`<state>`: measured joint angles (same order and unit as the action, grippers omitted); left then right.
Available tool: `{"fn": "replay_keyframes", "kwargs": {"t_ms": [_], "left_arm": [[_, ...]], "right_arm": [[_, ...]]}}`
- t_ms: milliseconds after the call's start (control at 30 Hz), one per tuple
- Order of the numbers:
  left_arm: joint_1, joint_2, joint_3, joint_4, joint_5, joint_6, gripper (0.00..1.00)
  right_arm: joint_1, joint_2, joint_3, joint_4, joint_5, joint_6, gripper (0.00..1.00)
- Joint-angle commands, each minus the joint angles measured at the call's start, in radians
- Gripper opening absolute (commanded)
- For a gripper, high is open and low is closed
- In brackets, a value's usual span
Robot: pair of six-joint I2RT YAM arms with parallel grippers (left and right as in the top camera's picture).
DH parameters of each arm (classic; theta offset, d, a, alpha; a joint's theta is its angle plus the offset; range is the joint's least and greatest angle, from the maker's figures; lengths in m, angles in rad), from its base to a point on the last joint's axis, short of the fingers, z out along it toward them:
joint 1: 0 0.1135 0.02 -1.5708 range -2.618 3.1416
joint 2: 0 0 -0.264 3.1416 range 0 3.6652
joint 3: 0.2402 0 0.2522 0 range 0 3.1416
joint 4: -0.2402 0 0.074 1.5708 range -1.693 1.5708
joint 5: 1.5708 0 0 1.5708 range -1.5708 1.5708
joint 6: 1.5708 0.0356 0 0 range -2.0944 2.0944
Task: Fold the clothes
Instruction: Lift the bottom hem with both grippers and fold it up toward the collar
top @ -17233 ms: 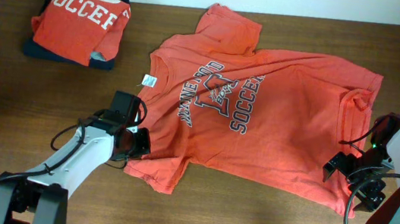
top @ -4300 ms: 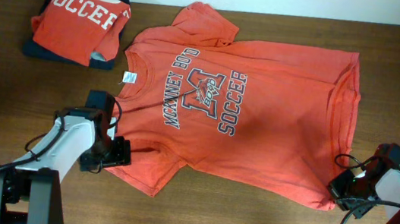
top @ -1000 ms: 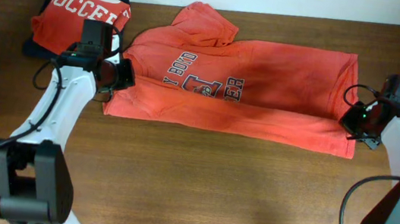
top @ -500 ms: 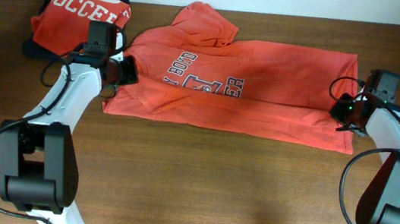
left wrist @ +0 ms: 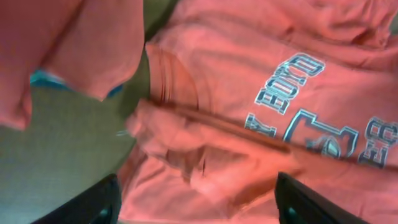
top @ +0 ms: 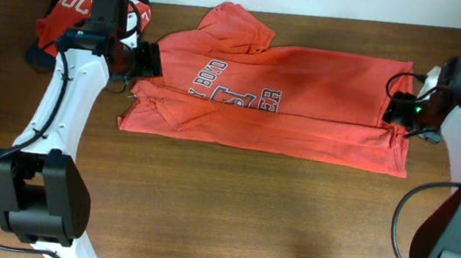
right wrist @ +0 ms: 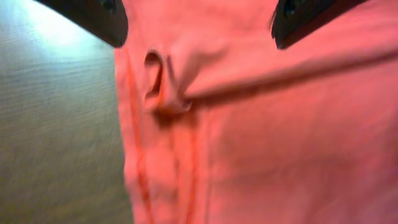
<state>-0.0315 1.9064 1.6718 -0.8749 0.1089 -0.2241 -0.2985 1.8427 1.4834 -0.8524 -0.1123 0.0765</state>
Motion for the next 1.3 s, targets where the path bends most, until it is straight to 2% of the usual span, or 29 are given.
{"fn": "replay_keyframes", "kwargs": {"t_ms": [0, 33, 100, 133, 167, 200, 233, 400, 633, 867, 1267], "left_arm": [[0.001, 0.006, 0.013, -0.079, 0.006, 0.017, 0.71], [0.001, 0.006, 0.013, -0.103, 0.003, 0.017, 0.65], [0.001, 0.006, 0.013, -0.142, -0.005, 0.017, 0.48], [0.001, 0.007, 0.013, -0.158, -0.014, 0.017, 0.34], [0.001, 0.008, 0.012, -0.171, -0.034, 0.017, 0.1], [0.001, 0.008, 0.012, -0.179, -0.05, 0.016, 0.01], [0.001, 0.01, 0.011, -0.182, -0.062, 0.016, 0.01], [0.001, 0.025, 0.01, -0.219, -0.064, 0.016, 0.01], [0.001, 0.072, 0.01, -0.245, -0.059, 0.016, 0.01], [0.001, 0.079, 0.01, -0.229, -0.044, 0.008, 0.01], [0.001, 0.079, 0.01, -0.217, -0.041, 0.008, 0.04]], "right_arm": [[0.006, -0.038, 0.057, -0.087, -0.068, -0.018, 0.79], [0.006, -0.038, 0.057, -0.112, -0.068, -0.017, 0.78], [0.006, -0.035, 0.053, -0.159, -0.068, -0.017, 0.64], [0.006, -0.034, 0.048, -0.171, -0.069, -0.017, 0.42], [0.006, -0.034, 0.037, -0.176, -0.068, -0.017, 0.22], [0.006, -0.034, 0.029, -0.176, -0.068, -0.017, 0.08], [0.006, -0.034, 0.019, -0.175, -0.068, -0.017, 0.04], [0.006, -0.019, -0.047, -0.159, -0.065, -0.017, 0.04], [0.006, 0.026, -0.131, -0.037, -0.024, -0.021, 0.04], [0.006, 0.049, -0.132, -0.057, -0.068, -0.021, 0.04], [0.005, 0.049, -0.152, -0.056, -0.023, -0.021, 0.04]]}}
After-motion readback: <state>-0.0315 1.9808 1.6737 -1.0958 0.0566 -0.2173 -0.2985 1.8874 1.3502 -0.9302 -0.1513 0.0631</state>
